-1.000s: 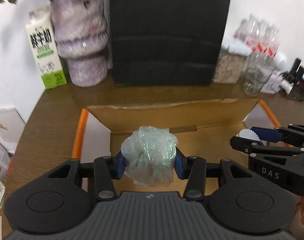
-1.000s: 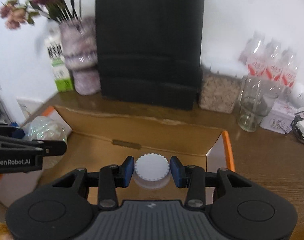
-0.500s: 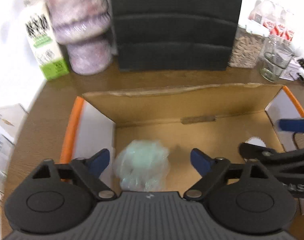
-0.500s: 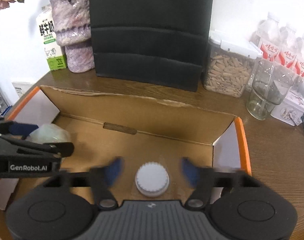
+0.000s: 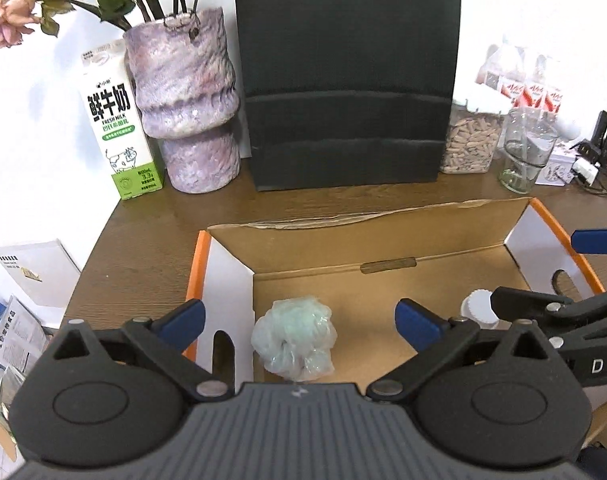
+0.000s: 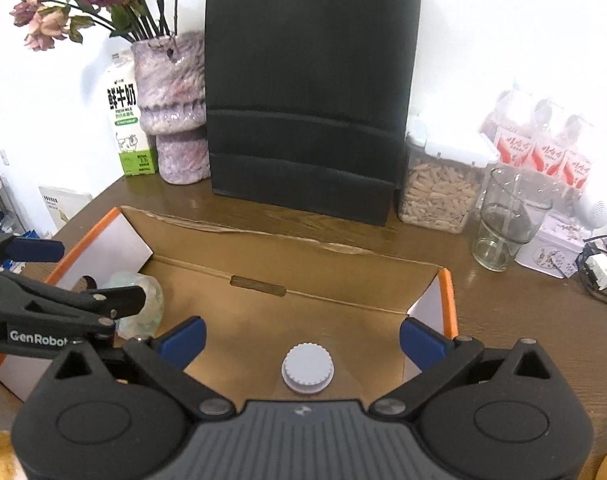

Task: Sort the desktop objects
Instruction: 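Drop the sponge into the box with the left tool while the right tool drops the cap, then withdraw both tools from the box back toward the table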

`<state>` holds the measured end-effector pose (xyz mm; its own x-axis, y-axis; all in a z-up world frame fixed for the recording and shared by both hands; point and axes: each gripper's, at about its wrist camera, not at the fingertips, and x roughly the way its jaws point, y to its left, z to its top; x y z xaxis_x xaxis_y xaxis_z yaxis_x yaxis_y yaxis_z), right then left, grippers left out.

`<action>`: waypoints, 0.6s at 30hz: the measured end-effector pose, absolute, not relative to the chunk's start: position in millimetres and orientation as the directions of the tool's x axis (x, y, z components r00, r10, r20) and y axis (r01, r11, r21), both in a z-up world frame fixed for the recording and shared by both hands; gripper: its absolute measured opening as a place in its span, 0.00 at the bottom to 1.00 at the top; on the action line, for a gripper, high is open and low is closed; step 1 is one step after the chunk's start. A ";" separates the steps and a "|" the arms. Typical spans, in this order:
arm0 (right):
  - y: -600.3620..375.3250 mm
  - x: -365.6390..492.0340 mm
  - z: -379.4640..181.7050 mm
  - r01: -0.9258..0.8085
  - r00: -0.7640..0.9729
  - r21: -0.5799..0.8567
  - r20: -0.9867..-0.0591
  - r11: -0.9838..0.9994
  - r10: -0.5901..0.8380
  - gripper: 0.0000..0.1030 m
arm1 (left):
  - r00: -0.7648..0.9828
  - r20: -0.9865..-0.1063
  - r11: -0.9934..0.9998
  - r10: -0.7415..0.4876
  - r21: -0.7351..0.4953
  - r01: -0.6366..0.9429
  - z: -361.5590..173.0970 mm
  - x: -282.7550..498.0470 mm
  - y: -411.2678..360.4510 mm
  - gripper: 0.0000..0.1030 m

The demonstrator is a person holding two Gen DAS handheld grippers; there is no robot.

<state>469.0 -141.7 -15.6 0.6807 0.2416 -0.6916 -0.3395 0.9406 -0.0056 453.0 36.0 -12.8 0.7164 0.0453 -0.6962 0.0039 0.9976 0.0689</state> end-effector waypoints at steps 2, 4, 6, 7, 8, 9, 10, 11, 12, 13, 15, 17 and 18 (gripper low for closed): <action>-143.5 462.5 -10.9 -0.338 0.688 -0.007 -0.684 0.941 0.242 1.00 | 0.727 -0.686 0.998 0.043 0.067 0.004 -7.7 445.1 36.3 1.00; -145.3 454.7 -5.8 -0.332 0.697 -0.008 -0.676 0.943 0.239 1.00 | 0.740 -0.672 0.998 0.031 0.056 0.008 -2.4 436.7 37.4 1.00; -147.5 446.8 -0.8 -0.331 0.704 0.000 -0.666 0.944 0.247 1.00 | 0.752 -0.659 0.999 0.026 0.048 0.008 3.6 427.2 38.5 1.00; -148.6 442.3 2.0 -0.332 0.708 0.005 -0.659 0.943 0.253 1.00 | 0.758 -0.652 0.999 0.025 0.047 0.007 6.6 422.3 38.7 1.00; -150.1 437.9 4.8 -0.332 0.713 0.009 -0.653 0.943 0.257 1.00 | 0.764 -0.645 0.999 0.021 0.043 0.010 9.5 417.2 38.9 1.00; -151.5 433.2 7.8 -0.331 0.717 0.014 -0.646 0.943 0.261 1.00 | 0.770 -0.638 0.999 0.020 0.040 0.007 12.6 411.4 39.5 1.00; -153.0 427.6 10.7 -0.331 0.722 0.018 -0.639 0.943 0.266 1.00 | 0.777 -0.629 0.999 0.025 0.037 -0.001 16.1 404.7 40.8 1.00; -154.7 422.3 13.3 -0.331 0.726 0.023 -0.633 0.943 0.270 1.00 | 0.787 -0.616 1.000 0.022 0.031 -0.004 20.0 397.2 42.0 1.00; -156.9 414.7 17.1 -0.334 0.732 0.028 -0.622 0.942 0.278 1.00 | 0.796 -0.605 1.000 0.014 0.023 0.000 23.7 390.8 42.8 1.00; -158.8 407.5 20.6 -0.338 0.738 0.031 -0.612 0.941 0.285 1.00 | 0.805 -0.593 1.000 0.006 0.016 0.005 28.1 382.8 43.6 1.00; -162.8 392.6 26.9 -0.343 0.751 0.029 -0.591 0.939 0.293 1.00 | 0.823 -0.568 1.000 -0.001 0.009 0.007 36.4 366.4 45.2 1.00; -166.5 378.1 32.8 -0.345 0.765 0.023 -0.572 0.938 0.295 1.00 | 0.841 -0.542 1.000 -0.008 0.002 0.010 44.1 348.9 46.9 1.00; -169.0 369.0 35.8 -0.346 0.772 0.024 -0.561 0.938 0.299 1.00 | 0.849 -0.528 1.000 -0.014 -0.004 0.014 47.7 339.8 47.7 1.00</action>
<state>369.0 -169.0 35.8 0.7719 0.2992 -0.5609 -0.3461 0.9379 0.0240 339.8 47.7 47.7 0.8491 -0.0141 -0.5281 0.0141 0.9999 -0.0040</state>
